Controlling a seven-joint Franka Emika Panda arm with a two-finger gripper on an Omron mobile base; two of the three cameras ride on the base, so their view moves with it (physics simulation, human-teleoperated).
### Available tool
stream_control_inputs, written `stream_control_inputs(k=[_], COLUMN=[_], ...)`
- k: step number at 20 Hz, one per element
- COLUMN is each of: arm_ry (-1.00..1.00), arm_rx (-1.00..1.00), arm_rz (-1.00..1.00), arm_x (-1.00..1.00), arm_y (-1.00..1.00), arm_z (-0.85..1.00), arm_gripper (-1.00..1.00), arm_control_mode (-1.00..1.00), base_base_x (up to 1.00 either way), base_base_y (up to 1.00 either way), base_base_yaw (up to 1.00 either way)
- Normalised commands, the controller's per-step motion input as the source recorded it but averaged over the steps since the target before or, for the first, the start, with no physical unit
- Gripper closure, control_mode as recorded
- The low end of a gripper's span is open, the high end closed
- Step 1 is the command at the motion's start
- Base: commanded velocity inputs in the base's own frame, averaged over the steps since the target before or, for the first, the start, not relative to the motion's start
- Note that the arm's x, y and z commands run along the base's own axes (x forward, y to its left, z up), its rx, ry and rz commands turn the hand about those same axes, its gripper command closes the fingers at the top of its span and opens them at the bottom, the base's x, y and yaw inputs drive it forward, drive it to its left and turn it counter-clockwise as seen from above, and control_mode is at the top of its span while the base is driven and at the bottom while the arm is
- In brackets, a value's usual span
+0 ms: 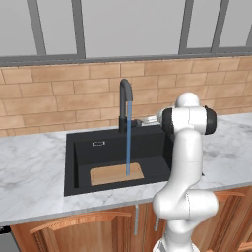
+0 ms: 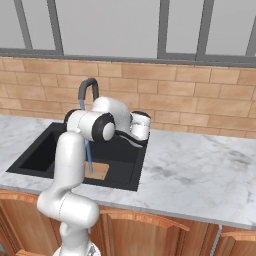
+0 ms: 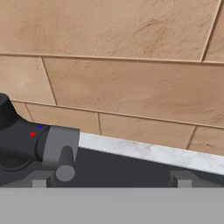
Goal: Turn on the sink faucet with hot water and rinse the cutting board for ten seconds, then turn off the faucet. Push the cutting board to reach the water if necessary.
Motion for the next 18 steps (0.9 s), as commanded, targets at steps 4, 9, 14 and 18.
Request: stream_control_inputs(k=[4, 9, 14, 18], arm_ry=[0.0, 0.0, 0.0, 0.0], arm_rx=[0.0, 0.0, 0.0, 0.0], arm_rz=[0.0, 0.0, 0.0, 0.0], arm_x=[0.0, 0.0, 0.0, 0.0], arm_y=[0.0, 0.0, 0.0, 0.0], arm_z=[0.0, 0.0, 0.0, 0.0], arm_gripper=[-1.0, -1.0, -1.0, -1.0], arm_control_mode=[-1.0, -1.0, -1.0, -1.0], base_base_x=[0.0, 0.0, 0.0, 0.0], base_base_y=[0.0, 0.0, 0.0, 0.0], base_base_yaw=[0.0, 0.0, 0.0, 0.0])
